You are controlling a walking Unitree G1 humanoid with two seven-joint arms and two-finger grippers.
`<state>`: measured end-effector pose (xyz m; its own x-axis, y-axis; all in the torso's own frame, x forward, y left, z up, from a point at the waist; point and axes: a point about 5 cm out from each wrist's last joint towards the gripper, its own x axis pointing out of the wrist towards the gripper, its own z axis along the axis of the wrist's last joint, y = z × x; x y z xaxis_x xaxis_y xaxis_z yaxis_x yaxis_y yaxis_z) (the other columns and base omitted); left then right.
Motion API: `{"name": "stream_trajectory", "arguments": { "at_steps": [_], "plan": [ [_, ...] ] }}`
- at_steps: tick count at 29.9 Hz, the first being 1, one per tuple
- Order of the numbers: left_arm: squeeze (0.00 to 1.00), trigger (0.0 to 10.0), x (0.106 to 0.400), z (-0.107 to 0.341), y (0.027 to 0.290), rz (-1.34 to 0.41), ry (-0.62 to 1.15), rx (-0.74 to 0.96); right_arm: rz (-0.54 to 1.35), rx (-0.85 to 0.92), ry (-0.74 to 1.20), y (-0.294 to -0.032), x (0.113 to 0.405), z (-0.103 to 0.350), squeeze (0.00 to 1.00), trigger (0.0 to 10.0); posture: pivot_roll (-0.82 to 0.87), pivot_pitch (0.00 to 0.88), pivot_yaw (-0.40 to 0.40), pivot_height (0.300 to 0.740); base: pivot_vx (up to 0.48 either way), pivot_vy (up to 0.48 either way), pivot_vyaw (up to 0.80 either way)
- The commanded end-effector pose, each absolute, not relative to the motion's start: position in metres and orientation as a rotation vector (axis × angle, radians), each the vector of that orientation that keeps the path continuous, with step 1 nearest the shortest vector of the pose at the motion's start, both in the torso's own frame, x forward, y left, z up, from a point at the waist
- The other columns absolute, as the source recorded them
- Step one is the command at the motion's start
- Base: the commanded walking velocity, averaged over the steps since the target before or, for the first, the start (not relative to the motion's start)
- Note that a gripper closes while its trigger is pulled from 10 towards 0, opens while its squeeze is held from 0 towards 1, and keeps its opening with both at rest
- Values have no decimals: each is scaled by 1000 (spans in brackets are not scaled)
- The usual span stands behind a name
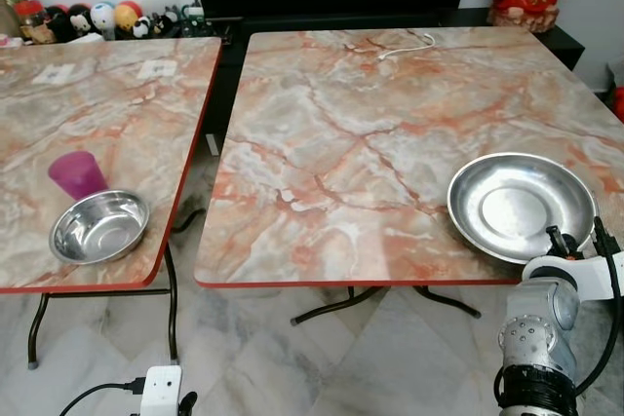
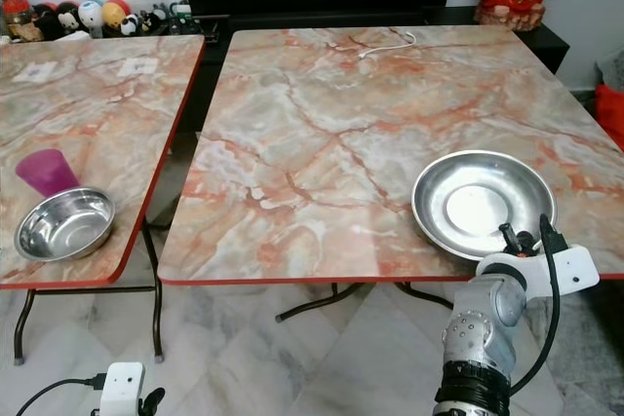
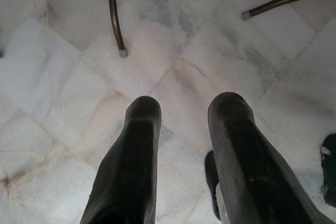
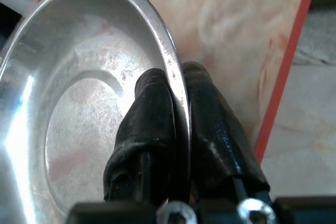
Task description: Setting the table
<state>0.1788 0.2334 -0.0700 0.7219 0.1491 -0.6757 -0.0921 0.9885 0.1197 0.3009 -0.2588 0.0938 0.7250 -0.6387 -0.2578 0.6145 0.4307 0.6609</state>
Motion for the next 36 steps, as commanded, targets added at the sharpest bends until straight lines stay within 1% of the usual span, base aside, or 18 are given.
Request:
{"name": "stream_trajectory", "arguments": {
  "at_steps": [1,3,4,5,6,7,8,9,10,11,13,14,15,16,17,24,31,36],
  "plan": [
    [0,10000,171,-73,238,127,791,100,-764,830,-45,-258,305,98,0,10000,-82,39,32,740,0,0,0],
    [0,10000,171,-73,239,125,793,104,-758,836,-38,-255,307,97,0,10000,-81,37,33,740,0,0,0],
    [0,10000,172,-73,239,124,793,105,-756,840,-35,-254,307,96,318,10000,-80,36,34,740,0,0,0],
    [0,10000,171,-73,239,124,793,105,-756,842,-34,-253,307,96,408,10000,-79,35,34,740,0,0,0],
    [0,10000,171,-73,239,123,793,107,-756,844,-33,-253,307,96,537,10000,-78,35,35,740,0,0,0],
    [0,10000,171,-73,239,123,793,107,-752,845,-33,-252,308,96,549,10000,-78,35,35,740,0,0,0],
    [0,10000,171,-73,240,123,793,108,-749,845,-32,-251,308,96,608,10000,-80,36,37,740,0,0,0],
    [0,10000,172,-73,240,122,793,108,-744,839,-30,-250,308,96,722,10000,-80,37,37,740,0,0,0],
    [0,10000,172,-72,240,120,792,110,-724,803,-27,-247,309,97,702,10000,-82,45,38,740,0,0,0],
    [0,10000,173,-72,240,119,790,111,-719,797,-28,-245,310,98,655,10000,-83,49,38,740,0,0,0],
    [0,10000,173,-72,240,119,789,111,-717,795,-30,-244,310,99,655,10000,-83,51,38,740,0,0,0],
    [0,10000,175,-71,240,119,786,110,-718,797,-31,-242,309,99,443,10000,-82,55,38,740,0,0,0],
    [0,10000,175,-71,239,119,784,110,-719,790,-31,-242,309,99,141,10000,-82,56,37,740,0,0,0],
    [0,10000,176,-71,239,119,784,109,-719,785,-31,-241,309,99,141,10000,-82,56,37,740,0,0,0],
    [0,10000,176,-71,239,119,783,109,-721,776,-30,-241,308,99,0,10000,-82,58,38,740,0,0,0],
    [0,10000,176,-71,237,115,783,107,-714,752,-31,-236,306,100,0,10000,-85,72,35,740,0,0,0],
    [0,10000,176,-72,237,117,784,106,-783,734,-3,-238,294,94,0,10000,-91,83,33,740,0,0,0],
    [0,10000,176,-72,236,117,784,106,-780,740,5,-238,292,93,0,10000,-92,88,32,740,0,0,0]
  ]
}}
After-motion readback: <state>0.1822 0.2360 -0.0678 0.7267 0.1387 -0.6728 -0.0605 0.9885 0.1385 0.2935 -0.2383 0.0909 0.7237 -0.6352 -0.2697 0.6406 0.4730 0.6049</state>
